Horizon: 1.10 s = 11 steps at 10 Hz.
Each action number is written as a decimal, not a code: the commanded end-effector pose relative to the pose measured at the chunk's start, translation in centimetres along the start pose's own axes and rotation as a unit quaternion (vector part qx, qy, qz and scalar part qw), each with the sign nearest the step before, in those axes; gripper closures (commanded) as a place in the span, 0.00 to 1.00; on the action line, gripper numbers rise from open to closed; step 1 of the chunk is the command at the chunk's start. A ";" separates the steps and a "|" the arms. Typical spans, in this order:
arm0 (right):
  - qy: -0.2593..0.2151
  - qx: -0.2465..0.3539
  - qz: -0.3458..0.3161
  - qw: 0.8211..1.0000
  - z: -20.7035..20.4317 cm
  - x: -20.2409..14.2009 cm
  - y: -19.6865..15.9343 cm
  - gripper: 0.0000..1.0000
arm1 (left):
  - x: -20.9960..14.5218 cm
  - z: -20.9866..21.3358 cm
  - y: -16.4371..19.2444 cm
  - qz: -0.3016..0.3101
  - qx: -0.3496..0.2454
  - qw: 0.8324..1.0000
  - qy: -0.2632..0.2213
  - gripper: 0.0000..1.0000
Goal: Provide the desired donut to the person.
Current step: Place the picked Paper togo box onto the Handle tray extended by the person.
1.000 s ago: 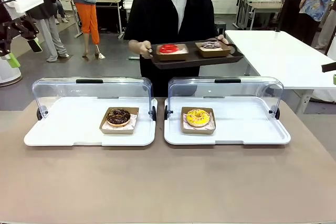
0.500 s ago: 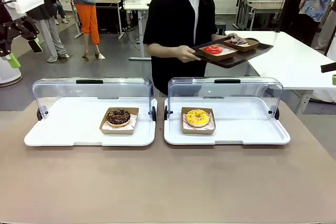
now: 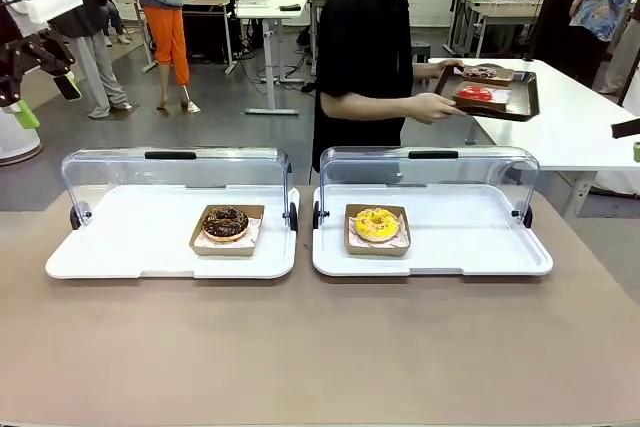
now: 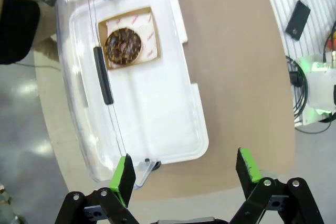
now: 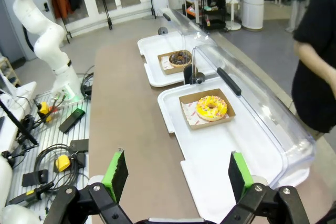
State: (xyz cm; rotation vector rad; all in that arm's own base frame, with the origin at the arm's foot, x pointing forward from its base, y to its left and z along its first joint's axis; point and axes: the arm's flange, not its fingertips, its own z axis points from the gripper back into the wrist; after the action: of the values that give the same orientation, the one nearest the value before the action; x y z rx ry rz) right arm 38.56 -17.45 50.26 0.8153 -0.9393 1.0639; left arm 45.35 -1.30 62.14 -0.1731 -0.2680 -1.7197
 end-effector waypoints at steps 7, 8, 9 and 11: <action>-0.001 0.000 -0.001 1.000 -0.1 -0.1 0.0 0.00 | -16.9 0.2 -4.9 0.084 0.001 0.923 -0.375 0.00; -0.001 0.000 -0.001 1.000 -0.1 -0.1 0.0 0.00 | -18.2 -0.3 -6.6 0.094 0.007 0.914 -0.395 0.00; -0.001 0.000 -0.001 1.000 -0.1 -0.1 0.0 0.00 | -19.6 -1.0 -8.3 0.109 0.021 0.904 -0.412 0.00; -0.001 0.000 -0.001 1.000 -0.1 -0.1 0.0 0.00 | -21.5 -3.5 -10.4 0.133 0.043 0.904 -0.405 0.00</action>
State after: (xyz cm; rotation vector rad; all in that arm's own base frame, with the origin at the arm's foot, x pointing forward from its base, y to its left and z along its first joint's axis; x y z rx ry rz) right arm 38.55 -17.48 50.25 0.8148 -0.9394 1.0632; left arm 39.49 20.30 53.63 -0.8643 -0.8405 -1.2874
